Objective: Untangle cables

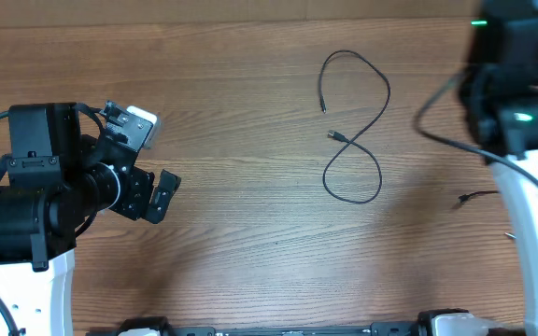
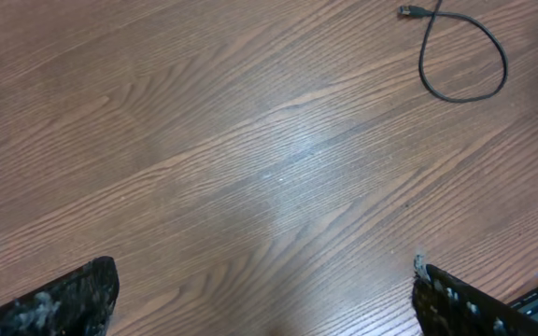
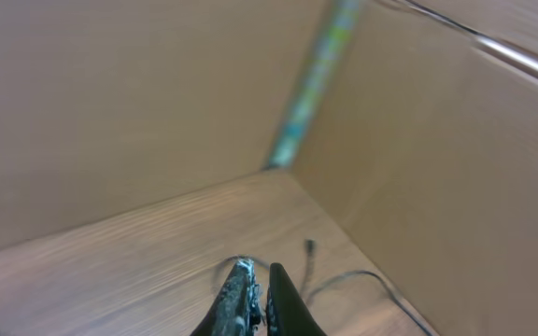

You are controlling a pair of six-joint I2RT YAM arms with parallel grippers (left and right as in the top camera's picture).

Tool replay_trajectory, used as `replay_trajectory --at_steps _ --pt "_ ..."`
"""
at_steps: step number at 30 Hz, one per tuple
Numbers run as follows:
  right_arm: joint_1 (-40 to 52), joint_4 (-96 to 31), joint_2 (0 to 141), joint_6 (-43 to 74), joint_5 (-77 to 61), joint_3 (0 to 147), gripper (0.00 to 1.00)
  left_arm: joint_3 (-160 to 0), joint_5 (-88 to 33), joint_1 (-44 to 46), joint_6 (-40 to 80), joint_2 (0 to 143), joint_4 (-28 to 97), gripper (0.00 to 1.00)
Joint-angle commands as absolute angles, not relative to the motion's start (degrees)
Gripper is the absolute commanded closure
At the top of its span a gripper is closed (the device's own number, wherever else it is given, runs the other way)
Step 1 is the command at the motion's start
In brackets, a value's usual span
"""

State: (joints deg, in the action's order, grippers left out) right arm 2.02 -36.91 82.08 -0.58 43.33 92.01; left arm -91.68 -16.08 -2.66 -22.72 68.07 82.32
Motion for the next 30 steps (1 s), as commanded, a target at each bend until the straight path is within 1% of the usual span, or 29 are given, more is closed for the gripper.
replay_trajectory --at_steps 1,2,3,4,5,6,7,8,9,16,19,21,24,30 --pt "-6.66 -39.07 79.2 4.27 25.89 93.14 0.96 -92.68 -16.12 -2.59 -23.62 68.16 82.28 0.0" --pt "-8.14 -39.75 79.18 4.29 21.8 93.14 0.96 -92.68 -16.12 -2.59 -23.62 68.14 82.28 0.0" --pt "-10.66 -41.21 79.33 4.27 11.07 93.06 0.96 -92.68 -16.12 -2.59 -23.62 68.14 82.28 0.0" --pt "-11.84 -42.28 79.7 4.27 4.12 93.06 0.95 -92.68 -16.12 -2.59 -23.59 68.14 82.28 0.0" --pt "-12.43 -43.2 80.23 4.29 -0.91 93.06 0.86 -92.68 -16.12 -2.59 -23.62 68.14 82.28 0.0" --pt "-12.6 -43.88 80.71 4.29 -3.92 93.03 0.75 -92.68 -16.12 -2.59 -23.59 68.14 82.28 0.0" --pt "-12.6 -44.62 81.58 4.32 -6.48 93.01 0.55 -92.68 -16.12 -2.59 -23.62 68.14 82.28 0.0" --pt "-12.49 -45.25 82.52 4.34 -8.05 93.01 0.29 -92.68 -16.12 -2.59 -23.59 68.14 82.28 0.0" --pt "-12.05 -46.11 83.74 4.34 -9.76 93.01 0.0 -92.68 -16.12 -2.59 -23.62 68.16 82.28 0.0" --pt "-9.17 -53.54 94.8 4.51 -26.13 93.01 0.0 -92.68 -16.12 -2.59 -23.59 68.14 82.28 0.0" --pt "-7.44 -55.05 100.01 5.45 -26.26 92.99 0.0 -92.68 -16.12 -2.59 -23.62 68.16 82.28 0.0" --pt "-5.69 -56.01 105.16 10.57 -26.24 92.97 0.0 -92.68 -16.12 -2.59 -23.62 68.14 82.28 0.0" --pt "-3.64 -56.97 110.67 15.29 -26.17 92.97 0.0 -92.68 -16.12 -2.59 -23.59 68.14 82.28 0.0" --pt "0.21 -55.72 117.43 23.0 -25.61 92.97 0.0 -92.68 -16.12 -2.59 -23.62 68.14 82.28 0.0"
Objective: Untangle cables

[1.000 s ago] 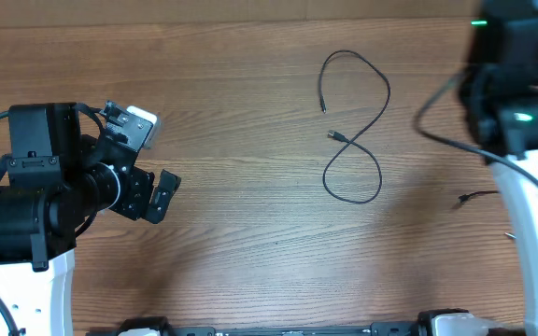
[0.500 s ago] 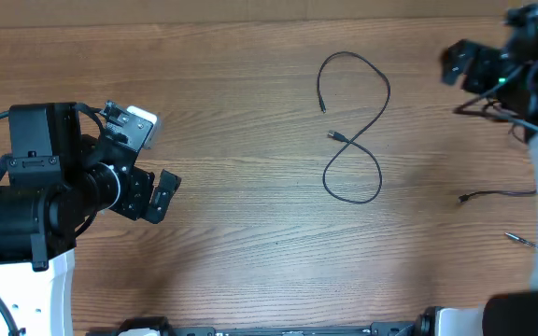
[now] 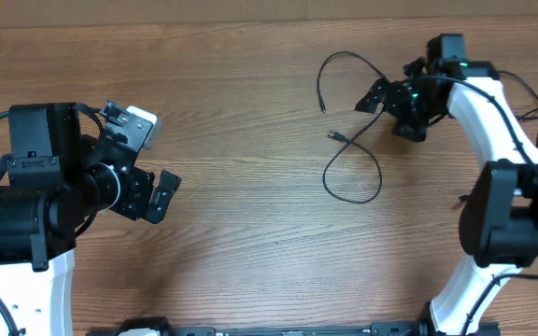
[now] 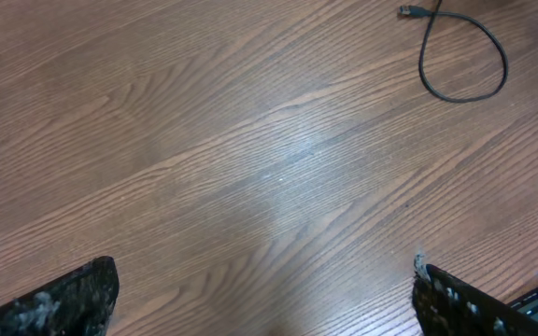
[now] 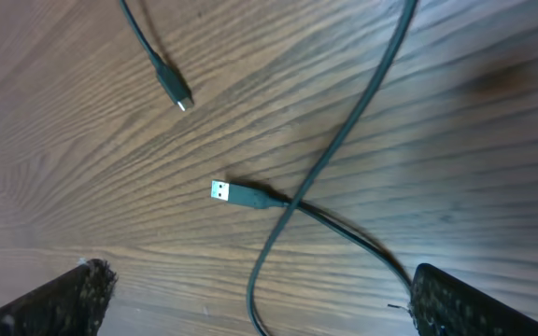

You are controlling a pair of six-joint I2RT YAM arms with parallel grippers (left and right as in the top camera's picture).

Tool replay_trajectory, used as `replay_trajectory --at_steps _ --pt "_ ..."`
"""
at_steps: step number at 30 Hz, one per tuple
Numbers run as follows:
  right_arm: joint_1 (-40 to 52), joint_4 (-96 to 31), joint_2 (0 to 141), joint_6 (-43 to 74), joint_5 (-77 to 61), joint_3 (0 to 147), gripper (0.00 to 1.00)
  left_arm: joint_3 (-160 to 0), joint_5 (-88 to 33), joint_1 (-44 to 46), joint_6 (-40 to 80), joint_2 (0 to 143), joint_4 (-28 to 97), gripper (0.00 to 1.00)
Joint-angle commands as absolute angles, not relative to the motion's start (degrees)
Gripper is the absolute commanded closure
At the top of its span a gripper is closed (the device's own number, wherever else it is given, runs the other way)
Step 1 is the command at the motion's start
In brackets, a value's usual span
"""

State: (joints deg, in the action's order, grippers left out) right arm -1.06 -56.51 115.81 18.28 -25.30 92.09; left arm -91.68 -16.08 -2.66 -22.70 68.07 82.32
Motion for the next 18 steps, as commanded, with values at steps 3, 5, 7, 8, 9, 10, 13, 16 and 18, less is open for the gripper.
replay_trajectory --at_steps 3,5,7,8,9,10,13,16,18 --pt "1.98 -53.34 119.74 24.75 -25.56 92.95 0.0 -92.68 -16.12 -2.59 -23.59 68.14 82.28 0.0" --pt "3.03 -51.18 120.49 26.39 -23.62 92.12 0.0 -92.68 -16.12 -2.59 -23.62 68.14 82.28 0.0" --pt "3.38 -49.08 120.57 28.93 -21.65 90.48 0.0 -92.68 -16.12 -2.59 -23.62 68.14 82.28 0.0" --pt "3.38 -48.29 120.57 29.47 -21.61 89.76 0.0 -92.68 -16.12 -2.59 -23.62 68.16 82.28 0.0" --pt "3.36 -47.18 120.57 30.46 -21.37 88.64 0.0 -92.68 -16.12 -2.59 -23.62 68.16 82.28 0.0" --pt "3.38 -46.57 120.57 30.48 -21.26 87.9 0.0 -92.68 -16.12 -2.59 -23.62 68.14 82.28 0.0" --pt "3.36 -44.01 120.57 31.94 -19.73 85.08 0.0 -92.68 -16.12 -2.59 -23.59 68.14 82.28 0.0" --pt "3.44 -40.38 120.57 33.23 -19.57 82.5 0.0 -92.68 -16.12 -2.59 -23.59 68.16 82.28 0.0" --pt "3.7 -38.83 120.57 33.23 -19.59 81.3 0.0 -92.68 -16.12 -2.59 -23.62 68.16 82.28 0.0"
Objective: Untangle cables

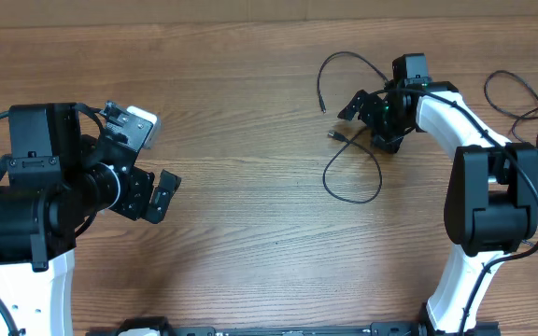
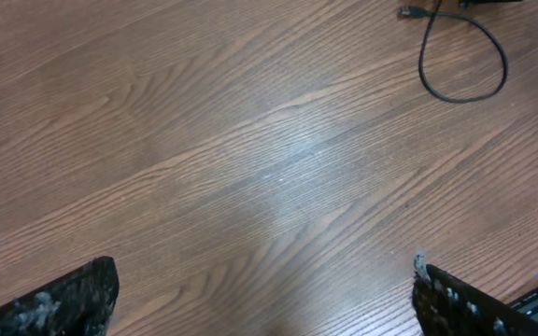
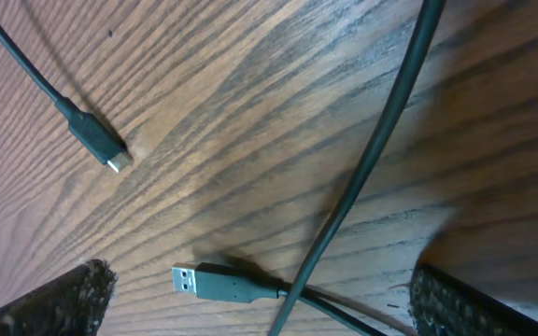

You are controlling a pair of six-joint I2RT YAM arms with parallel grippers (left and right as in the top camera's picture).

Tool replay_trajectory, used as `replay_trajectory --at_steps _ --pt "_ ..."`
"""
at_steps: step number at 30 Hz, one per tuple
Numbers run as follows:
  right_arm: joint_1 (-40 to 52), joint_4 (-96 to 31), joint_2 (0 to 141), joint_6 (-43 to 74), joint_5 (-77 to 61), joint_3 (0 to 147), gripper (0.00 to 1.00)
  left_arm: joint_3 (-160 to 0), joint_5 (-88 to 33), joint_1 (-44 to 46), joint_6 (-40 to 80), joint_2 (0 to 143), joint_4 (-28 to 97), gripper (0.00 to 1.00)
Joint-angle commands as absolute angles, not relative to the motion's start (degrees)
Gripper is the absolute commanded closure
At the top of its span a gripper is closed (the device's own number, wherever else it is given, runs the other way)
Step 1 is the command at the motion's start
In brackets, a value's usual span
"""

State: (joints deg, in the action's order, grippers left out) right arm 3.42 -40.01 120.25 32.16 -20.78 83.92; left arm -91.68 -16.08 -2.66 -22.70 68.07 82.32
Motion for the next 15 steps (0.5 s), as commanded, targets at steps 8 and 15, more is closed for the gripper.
replay_trajectory --at_steps 8,15 --pt "6.48 -28.27 120.57 39.13 -19.66 73.95 0.07 -92.68 -16.12 -2.59 -23.59 68.14 82.28 0.0" --pt "9.32 -15.86 120.57 40.53 -26.72 70.37 0.76 -92.68 -16.12 -2.59 -23.62 68.16 82.28 0.0"
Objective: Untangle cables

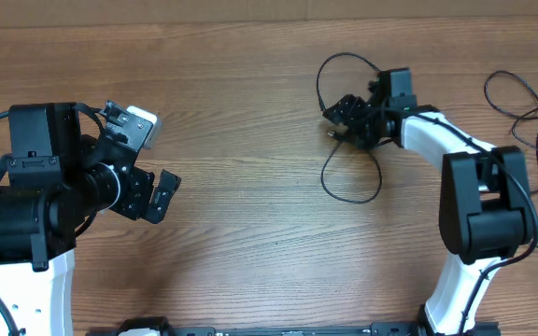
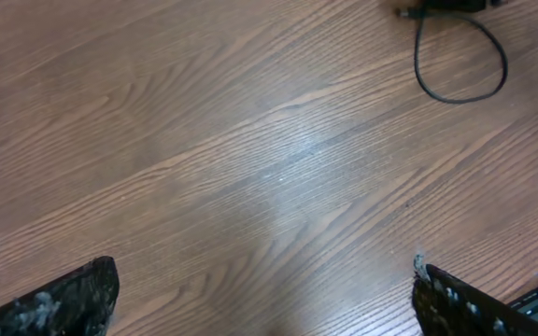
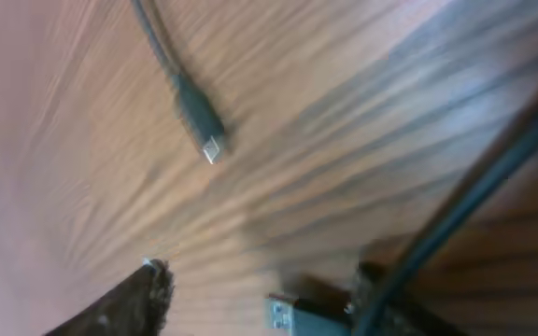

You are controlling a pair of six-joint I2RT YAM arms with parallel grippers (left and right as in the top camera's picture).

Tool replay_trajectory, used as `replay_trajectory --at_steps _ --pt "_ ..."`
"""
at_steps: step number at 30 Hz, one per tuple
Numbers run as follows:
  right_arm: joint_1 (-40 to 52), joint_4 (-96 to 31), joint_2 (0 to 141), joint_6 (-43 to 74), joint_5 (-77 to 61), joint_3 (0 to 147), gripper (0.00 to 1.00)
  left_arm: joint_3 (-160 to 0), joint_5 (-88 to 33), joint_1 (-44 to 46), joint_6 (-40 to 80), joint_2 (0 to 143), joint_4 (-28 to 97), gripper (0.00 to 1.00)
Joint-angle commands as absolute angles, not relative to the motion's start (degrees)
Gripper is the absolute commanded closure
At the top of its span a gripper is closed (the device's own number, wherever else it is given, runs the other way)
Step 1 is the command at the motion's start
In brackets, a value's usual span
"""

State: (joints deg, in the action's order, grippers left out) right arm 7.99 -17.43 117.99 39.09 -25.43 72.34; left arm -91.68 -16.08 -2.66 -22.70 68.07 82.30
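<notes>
A thin black cable [image 1: 378, 101] lies in loops on the wooden table at the upper right. In the right wrist view its USB-A plug [image 3: 294, 314] lies between the fingers, the small plug [image 3: 202, 138] lies further off, and a strand [image 3: 474, 191] crosses on the right. My right gripper [image 1: 346, 118] is low over the USB-A plug, open, with one fingertip [image 3: 134, 301] still apart from the plug; the frame is blurred. My left gripper [image 1: 152, 159] hangs wide open far to the left over bare wood, and its wrist view shows the cable's lower loop [image 2: 460, 67] far off.
A second black cable [image 1: 515, 90] lies in loose curls at the table's right edge, beside my right arm [image 1: 456, 149]. The left arm's base [image 1: 26, 205] fills the left side. A cardboard wall runs along the far edge.
My right gripper has moved a little left and lower, onto the USB-A plug, and its fingers stand closer together. The cable's upper loop has shifted slightly. The left arm has not moved.
My right arm was raised at the far right, gripper shut, camera facing the cardboard wall. Then it was open over the cable's right side, then nearer the crossing by the USB-A plug, and now it straddles that plug. The left arm stayed still throughout.
</notes>
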Motion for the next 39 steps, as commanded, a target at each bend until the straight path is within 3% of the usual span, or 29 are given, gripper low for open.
replay_trajectory --at_steps 1,5,19,25,34,39 --pt "9.32 -14.83 120.55 40.56 -27.2 70.41 0.95 -92.68 -16.12 -2.59 -23.59 68.16 82.28 0.0" --pt "8.86 -16.64 118.85 40.42 -29.45 72.75 0.96 -92.68 -16.12 -2.59 -23.59 68.14 82.28 0.0" --pt "7.2 -35.48 80.97 41.32 6.59 78.11 0.96 -92.68 -16.12 -2.59 -23.59 68.16 82.28 0.0" --pt "-4.89 -36.71 71.46 40.27 6.68 80.77 0.96 -92.68 -16.12 -2.59 -23.62 68.14 82.28 0.0" --pt "-34.2 -36.18 65.89 40.69 12.43 80.75 0.96 -92.68 -16.12 -2.59 -23.59 68.14 82.28 0.0" --pt "-40.6 -35.64 69.34 40.73 12.43 80.75 0.96 -92.68 -16.12 -2.59 -23.62 68.16 82.28 0.0"
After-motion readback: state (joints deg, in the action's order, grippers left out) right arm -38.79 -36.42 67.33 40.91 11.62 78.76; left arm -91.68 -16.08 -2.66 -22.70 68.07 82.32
